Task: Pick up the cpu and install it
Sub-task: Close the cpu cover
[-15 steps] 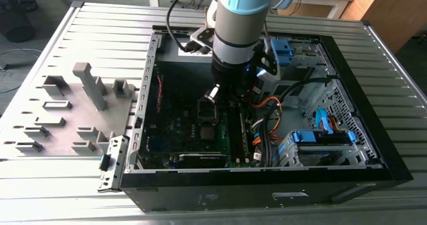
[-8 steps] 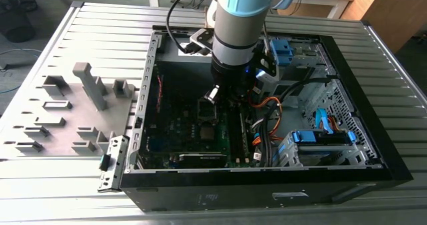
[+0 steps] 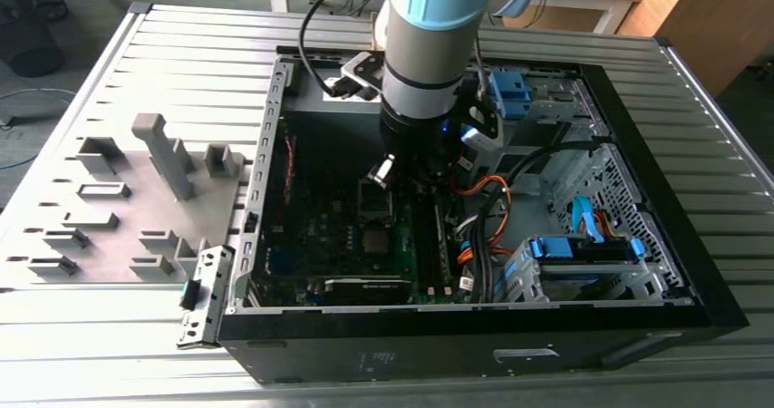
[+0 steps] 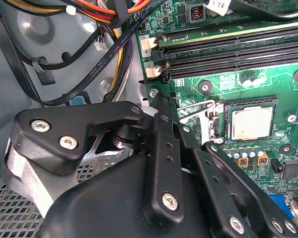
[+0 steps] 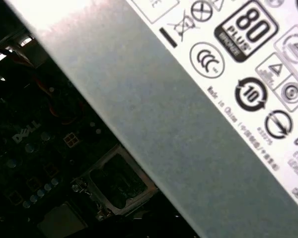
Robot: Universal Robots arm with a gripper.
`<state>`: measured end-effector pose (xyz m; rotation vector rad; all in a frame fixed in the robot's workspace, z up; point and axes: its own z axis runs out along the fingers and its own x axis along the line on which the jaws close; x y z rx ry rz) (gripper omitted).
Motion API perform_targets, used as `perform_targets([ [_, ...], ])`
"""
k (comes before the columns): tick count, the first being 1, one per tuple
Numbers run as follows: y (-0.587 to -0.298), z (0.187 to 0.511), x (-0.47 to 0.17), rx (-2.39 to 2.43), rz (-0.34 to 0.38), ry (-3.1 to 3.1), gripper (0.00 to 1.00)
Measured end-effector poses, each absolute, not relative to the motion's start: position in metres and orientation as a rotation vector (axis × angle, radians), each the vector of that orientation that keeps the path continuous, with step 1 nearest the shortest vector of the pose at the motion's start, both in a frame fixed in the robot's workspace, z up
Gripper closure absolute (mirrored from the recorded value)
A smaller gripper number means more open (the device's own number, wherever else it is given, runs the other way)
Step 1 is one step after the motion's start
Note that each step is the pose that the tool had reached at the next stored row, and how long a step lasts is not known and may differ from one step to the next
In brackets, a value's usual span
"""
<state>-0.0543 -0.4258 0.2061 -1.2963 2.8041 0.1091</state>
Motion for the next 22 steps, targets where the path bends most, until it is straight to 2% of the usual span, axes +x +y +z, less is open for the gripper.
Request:
perform_targets([
  [18,-0.4258,0.2122,-0.0557,-1.295,0.110,2.801,0.89],
  [22,-0.4258,0.2113,-0.0560,-1.292,0.129,2.795,0.89],
])
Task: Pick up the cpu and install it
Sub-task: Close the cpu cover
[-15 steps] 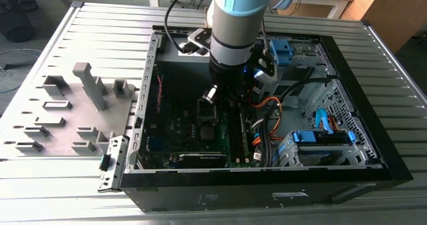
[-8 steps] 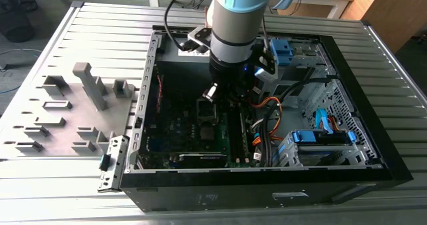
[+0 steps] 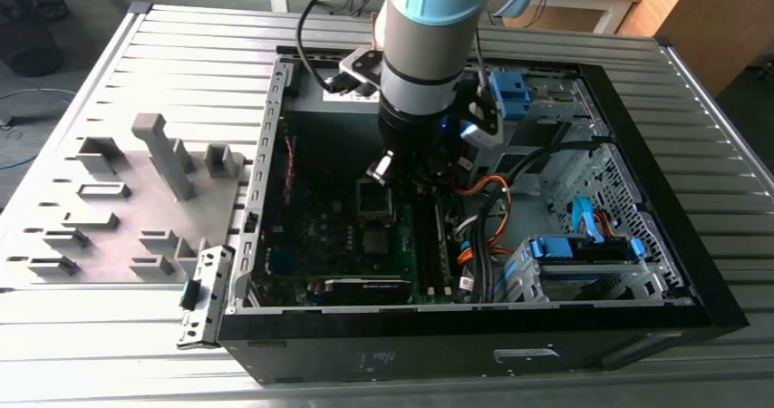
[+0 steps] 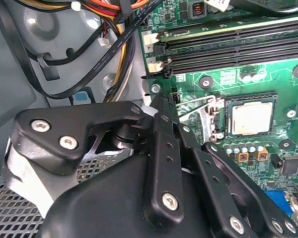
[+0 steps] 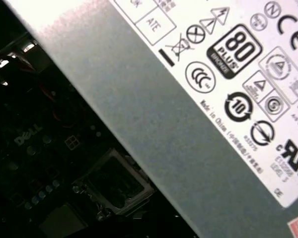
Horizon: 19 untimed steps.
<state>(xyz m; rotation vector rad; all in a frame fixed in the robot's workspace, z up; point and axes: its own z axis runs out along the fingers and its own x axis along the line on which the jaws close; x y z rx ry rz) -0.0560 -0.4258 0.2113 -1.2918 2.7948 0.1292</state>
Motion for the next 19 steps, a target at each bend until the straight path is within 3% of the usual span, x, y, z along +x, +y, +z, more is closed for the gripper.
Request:
perform_targets([
  [7,-0.4258,0.2109,-0.0572,-1.282,0.183,2.775,0.89],
  [19,-0.4258,0.2075,-0.0614,-1.277,0.207,2.764,0.89],
])
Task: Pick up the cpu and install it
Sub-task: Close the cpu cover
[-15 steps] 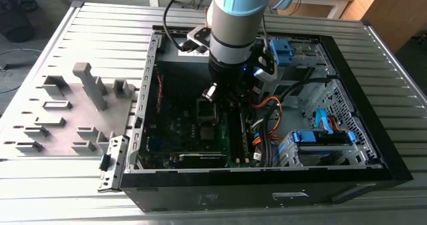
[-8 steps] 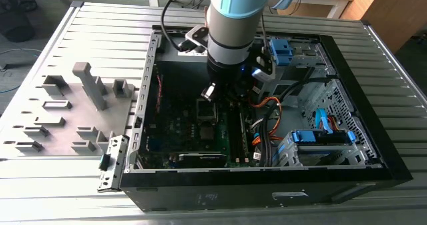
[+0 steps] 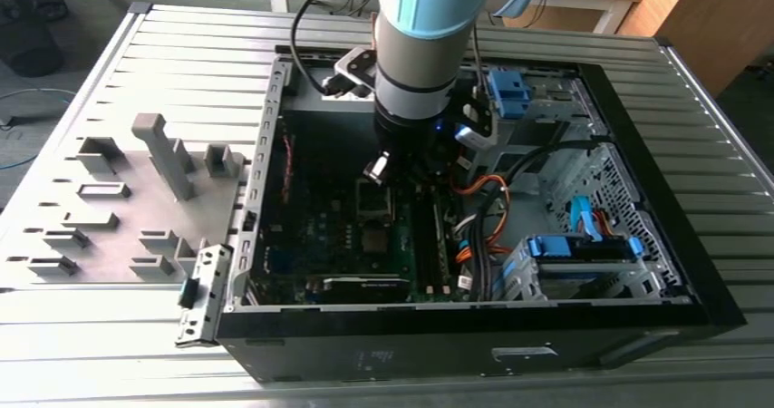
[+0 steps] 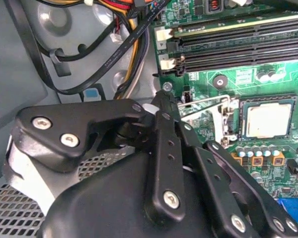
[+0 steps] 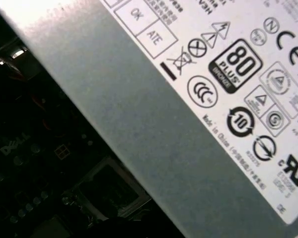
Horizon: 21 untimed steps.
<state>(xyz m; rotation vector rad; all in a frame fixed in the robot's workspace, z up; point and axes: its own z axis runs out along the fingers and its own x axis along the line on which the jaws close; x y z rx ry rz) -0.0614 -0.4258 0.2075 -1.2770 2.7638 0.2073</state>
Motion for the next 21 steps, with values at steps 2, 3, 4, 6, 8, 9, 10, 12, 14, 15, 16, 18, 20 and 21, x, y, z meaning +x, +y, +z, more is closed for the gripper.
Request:
perform_targets([
  [2,-0.426,0.207,-0.062,-1.277,0.208,2.764,0.89],
  [3,-0.426,0.207,-0.062,-1.277,0.208,2.764,0.89],
  [4,-0.426,0.206,-0.062,-1.277,0.208,2.764,0.89],
  [6,-0.426,0.206,-0.062,-1.277,0.208,2.764,0.89],
  [8,-0.426,0.206,-0.062,-1.277,0.208,2.764,0.89],
  [9,-0.426,0.206,-0.062,-1.277,0.208,2.764,0.89],
  [10,-0.426,0.207,-0.062,-1.277,0.209,2.763,0.89],
  [12,-0.426,0.211,-0.062,-1.277,0.208,2.764,0.89],
  [14,-0.426,0.214,-0.062,-1.277,0.209,2.763,0.89],
  [15,-0.426,0.216,-0.062,-1.277,0.209,2.763,0.89],
  [16,-0.427,0.217,-0.062,-1.277,0.209,2.763,0.89],
  [18,-0.427,0.220,-0.062,-1.277,0.208,2.763,0.89],
  [20,-0.428,0.223,-0.062,-1.277,0.208,2.763,0.89],
  [21,-0.429,0.224,-0.062,-1.277,0.208,2.764,0.89],
])
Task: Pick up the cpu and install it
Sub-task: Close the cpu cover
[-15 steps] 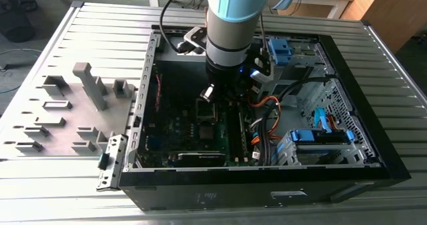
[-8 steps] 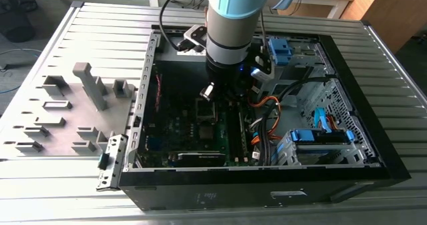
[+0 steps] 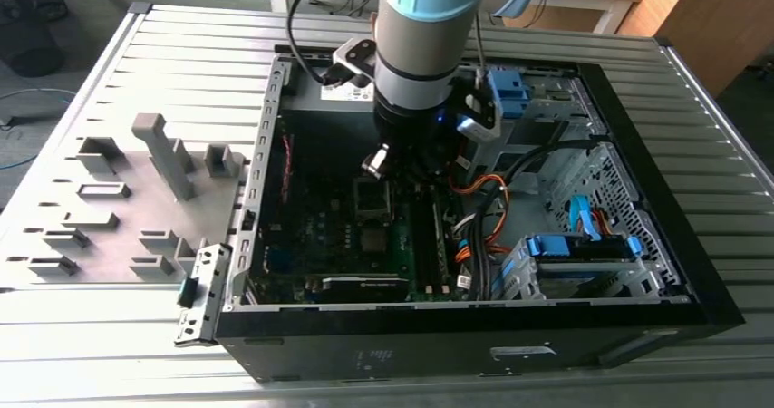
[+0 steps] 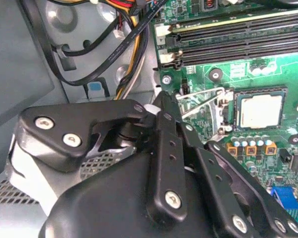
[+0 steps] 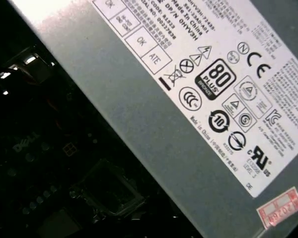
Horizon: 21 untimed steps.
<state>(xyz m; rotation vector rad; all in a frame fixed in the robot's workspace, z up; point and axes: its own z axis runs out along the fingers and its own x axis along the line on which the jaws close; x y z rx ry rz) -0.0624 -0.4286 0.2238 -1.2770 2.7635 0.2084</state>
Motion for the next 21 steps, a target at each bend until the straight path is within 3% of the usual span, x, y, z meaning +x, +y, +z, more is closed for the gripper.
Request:
perform_targets([
  [21,-0.447,0.239,-0.064,-1.278,0.208,2.762,0.89],
])
